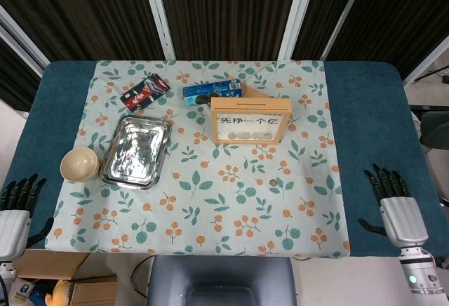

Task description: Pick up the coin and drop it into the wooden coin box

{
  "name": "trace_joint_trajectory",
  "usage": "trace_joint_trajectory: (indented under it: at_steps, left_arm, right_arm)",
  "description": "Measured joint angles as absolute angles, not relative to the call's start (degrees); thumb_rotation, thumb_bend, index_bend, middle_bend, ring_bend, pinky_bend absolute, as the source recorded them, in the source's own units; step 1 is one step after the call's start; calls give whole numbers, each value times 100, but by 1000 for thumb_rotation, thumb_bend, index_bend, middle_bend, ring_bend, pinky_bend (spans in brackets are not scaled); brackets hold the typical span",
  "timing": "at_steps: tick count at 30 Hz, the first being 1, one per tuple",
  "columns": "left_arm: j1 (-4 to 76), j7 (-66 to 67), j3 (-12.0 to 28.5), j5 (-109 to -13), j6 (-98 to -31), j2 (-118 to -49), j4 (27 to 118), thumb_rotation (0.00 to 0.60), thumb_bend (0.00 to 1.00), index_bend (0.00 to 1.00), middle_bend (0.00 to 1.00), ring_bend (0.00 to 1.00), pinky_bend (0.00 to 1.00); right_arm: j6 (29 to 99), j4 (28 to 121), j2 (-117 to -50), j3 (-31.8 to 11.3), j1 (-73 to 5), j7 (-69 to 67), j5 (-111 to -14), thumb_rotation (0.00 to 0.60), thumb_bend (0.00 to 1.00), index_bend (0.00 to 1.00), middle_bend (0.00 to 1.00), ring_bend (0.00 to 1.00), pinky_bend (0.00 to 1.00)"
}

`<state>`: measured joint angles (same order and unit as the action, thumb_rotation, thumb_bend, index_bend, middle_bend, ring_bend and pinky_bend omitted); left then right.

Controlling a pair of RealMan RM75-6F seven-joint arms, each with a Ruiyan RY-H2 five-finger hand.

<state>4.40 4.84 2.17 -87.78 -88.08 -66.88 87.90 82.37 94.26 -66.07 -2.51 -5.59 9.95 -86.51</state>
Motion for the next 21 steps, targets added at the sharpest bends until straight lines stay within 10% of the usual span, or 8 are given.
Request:
trace_joint_trajectory:
  at_steps: [21]
  left_arm:
    - [538,359,217,-8834,-8685,-6701,8697,600,315,0,0,0,0]
  right_arm:
    - [7555,9637,-6595,-300,-1022,1685,-8623,600,245,0,0,0,0]
